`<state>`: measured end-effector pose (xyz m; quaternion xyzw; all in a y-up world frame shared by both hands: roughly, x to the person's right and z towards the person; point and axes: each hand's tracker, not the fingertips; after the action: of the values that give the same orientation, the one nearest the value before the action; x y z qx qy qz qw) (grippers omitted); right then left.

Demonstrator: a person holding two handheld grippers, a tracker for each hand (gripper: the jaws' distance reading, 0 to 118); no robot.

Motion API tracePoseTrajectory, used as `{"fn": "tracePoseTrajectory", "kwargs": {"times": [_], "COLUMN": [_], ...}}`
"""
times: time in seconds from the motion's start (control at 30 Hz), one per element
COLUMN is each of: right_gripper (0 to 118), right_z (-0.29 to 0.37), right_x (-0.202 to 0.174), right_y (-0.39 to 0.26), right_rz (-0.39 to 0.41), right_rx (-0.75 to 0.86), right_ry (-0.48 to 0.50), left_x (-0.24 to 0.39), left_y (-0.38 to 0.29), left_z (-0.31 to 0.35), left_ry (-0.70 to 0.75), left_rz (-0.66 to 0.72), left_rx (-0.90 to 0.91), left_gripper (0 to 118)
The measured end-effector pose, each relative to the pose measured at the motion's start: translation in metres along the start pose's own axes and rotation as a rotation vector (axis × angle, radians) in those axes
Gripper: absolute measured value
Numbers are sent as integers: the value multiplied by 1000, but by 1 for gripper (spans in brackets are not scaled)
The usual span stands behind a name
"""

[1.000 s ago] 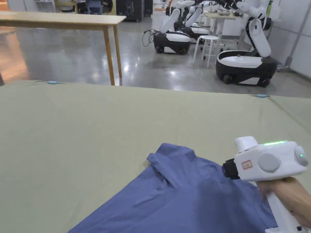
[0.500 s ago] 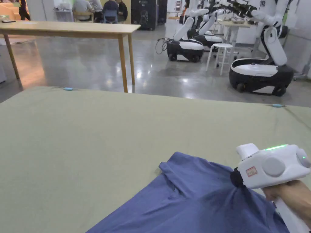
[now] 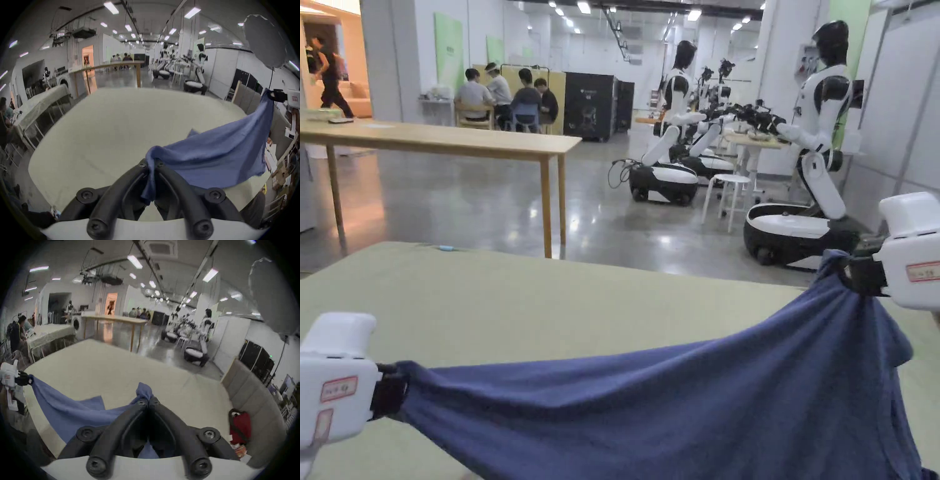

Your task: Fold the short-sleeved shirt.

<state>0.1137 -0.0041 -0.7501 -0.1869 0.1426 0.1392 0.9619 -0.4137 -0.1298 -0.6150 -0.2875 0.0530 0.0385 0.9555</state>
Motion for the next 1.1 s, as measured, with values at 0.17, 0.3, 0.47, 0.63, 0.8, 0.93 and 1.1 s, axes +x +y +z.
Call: {"fn": "tracePoseTrajectory", "kwargs": {"times": [0.17,0.3,0.47,0.63,0.8,0.93,1.1], "right_gripper": [1,1,1,1,1,1,1], "right_z": [68,99,105,92,71,46,7], "right_x": [36,62,95,96,86,80,85], "right_y": [29,42,62,82,100,123,161], "right_rz": [-73,-156,-236,-278,-262,-231,-221], "right_rx": [94,149,195,200,228,235,245], "right_ry": [-87,-112,-90,-91,-101,-130,-162], "left_x": [28,45,59,68,65,60,64], "left_y": [87,144,199,232,253,275,308], "left_z": [35,48,57,63,61,46,19], "left_ry": [-66,-38,3,67,104,137,191], "left_rz": [-44,-68,-69,-75,-45,-18,-38], "left_rx": [148,207,237,266,293,304,319], "left_gripper": [1,1,1,1,1,1,1]}}
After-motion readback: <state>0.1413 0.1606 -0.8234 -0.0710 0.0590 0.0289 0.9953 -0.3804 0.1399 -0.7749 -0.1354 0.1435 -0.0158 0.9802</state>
